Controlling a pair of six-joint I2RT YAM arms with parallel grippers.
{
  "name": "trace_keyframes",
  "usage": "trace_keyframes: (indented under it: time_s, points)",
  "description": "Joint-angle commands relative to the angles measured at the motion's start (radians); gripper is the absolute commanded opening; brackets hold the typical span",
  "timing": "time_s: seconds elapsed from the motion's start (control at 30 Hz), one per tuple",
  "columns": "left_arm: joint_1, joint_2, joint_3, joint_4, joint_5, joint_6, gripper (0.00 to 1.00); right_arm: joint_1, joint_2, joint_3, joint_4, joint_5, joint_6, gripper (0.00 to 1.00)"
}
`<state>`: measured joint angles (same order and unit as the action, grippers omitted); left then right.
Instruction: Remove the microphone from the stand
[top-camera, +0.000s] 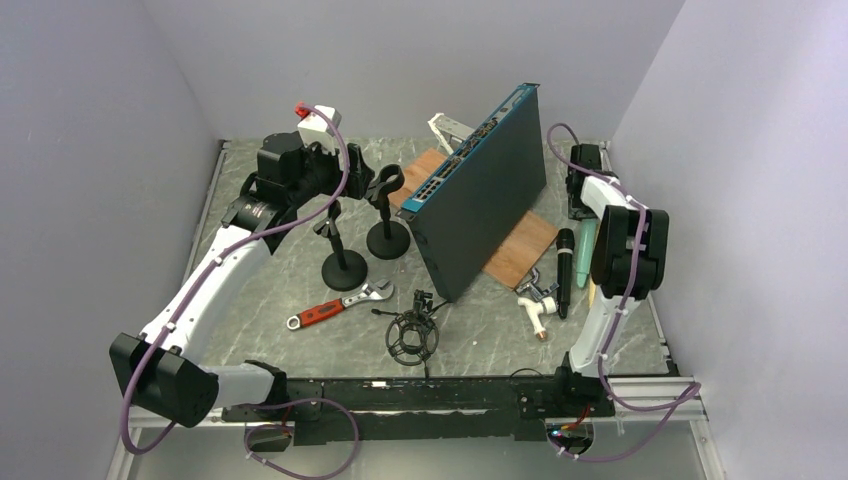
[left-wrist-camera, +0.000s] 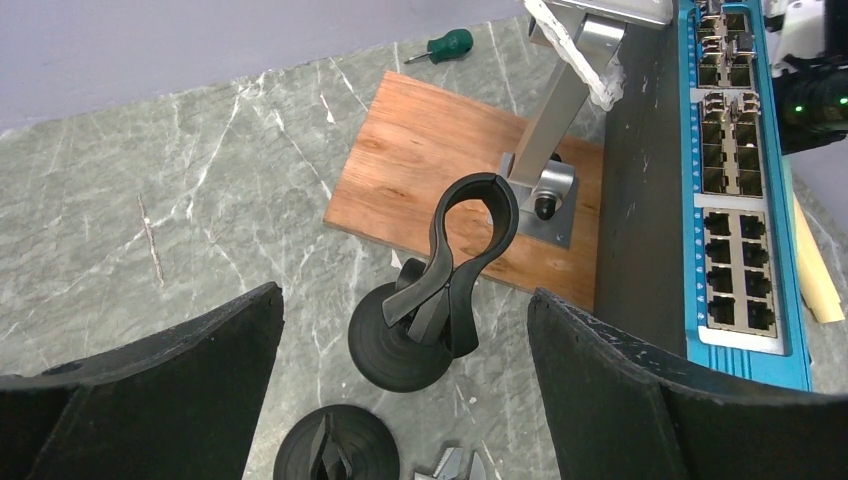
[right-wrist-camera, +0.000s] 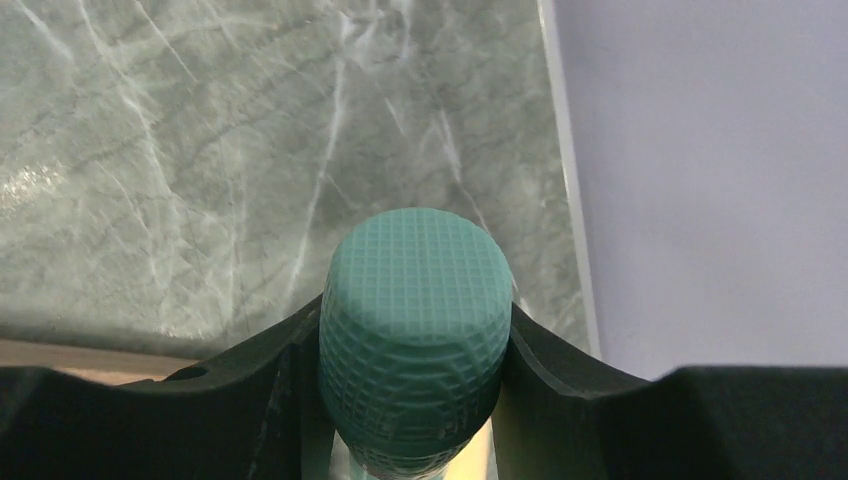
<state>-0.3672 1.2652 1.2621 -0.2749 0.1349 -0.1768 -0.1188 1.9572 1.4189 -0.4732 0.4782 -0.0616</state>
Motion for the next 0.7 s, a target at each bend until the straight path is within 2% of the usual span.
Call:
trace_keyframes:
  time_s: [0.0,0.33,0.67]
  points:
    - [0.004,-0.005,0.005,0.034,0.013,0.012,0.94,0.015,0.045,0.085,0.067,0.008,-0.027,0.04]
    - [0.004,0.003,0.008,0.033,0.022,0.009,0.94,0.013,0.168,0.18,0.136,-0.048,-0.05,0.07]
    - [0.004,0.026,0.022,0.023,0.051,-0.008,0.94,0.009,0.354,0.412,0.088,-0.112,-0.042,0.14]
